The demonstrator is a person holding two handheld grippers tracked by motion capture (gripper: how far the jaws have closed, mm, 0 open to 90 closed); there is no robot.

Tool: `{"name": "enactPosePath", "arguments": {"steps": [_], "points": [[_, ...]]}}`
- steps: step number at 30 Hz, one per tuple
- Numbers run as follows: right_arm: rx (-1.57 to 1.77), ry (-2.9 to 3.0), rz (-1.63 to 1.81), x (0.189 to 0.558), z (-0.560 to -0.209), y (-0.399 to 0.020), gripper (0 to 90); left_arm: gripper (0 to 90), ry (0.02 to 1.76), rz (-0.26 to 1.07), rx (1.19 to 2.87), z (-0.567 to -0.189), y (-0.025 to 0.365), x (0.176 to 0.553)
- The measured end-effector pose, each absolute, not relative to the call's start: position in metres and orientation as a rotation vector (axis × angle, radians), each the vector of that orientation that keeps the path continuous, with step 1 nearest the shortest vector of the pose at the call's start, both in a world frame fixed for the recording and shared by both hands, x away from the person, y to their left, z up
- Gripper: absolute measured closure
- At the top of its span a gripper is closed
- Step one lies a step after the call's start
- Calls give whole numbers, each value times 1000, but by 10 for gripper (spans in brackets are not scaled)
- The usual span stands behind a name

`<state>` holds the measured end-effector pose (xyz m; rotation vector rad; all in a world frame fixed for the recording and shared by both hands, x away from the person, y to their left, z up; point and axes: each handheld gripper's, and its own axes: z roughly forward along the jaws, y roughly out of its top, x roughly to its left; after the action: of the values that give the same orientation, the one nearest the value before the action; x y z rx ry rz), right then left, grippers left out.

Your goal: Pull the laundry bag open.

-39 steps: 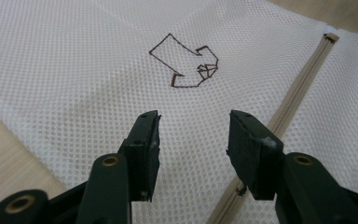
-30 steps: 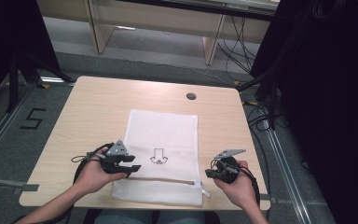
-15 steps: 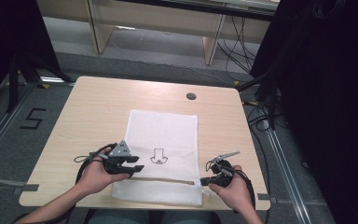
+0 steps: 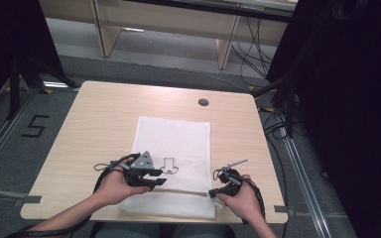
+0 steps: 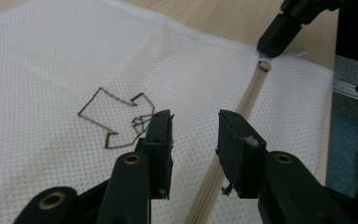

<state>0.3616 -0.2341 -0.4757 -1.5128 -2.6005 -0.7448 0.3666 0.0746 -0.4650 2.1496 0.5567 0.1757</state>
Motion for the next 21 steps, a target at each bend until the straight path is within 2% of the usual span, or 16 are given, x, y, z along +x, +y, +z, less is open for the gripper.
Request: {"name": "enactPosePath", "arguments": {"steps": [21], "points": [[-1469, -2657, -699, 362, -484, -229, 900, 713, 392, 72, 2237, -472, 4, 365]]}}
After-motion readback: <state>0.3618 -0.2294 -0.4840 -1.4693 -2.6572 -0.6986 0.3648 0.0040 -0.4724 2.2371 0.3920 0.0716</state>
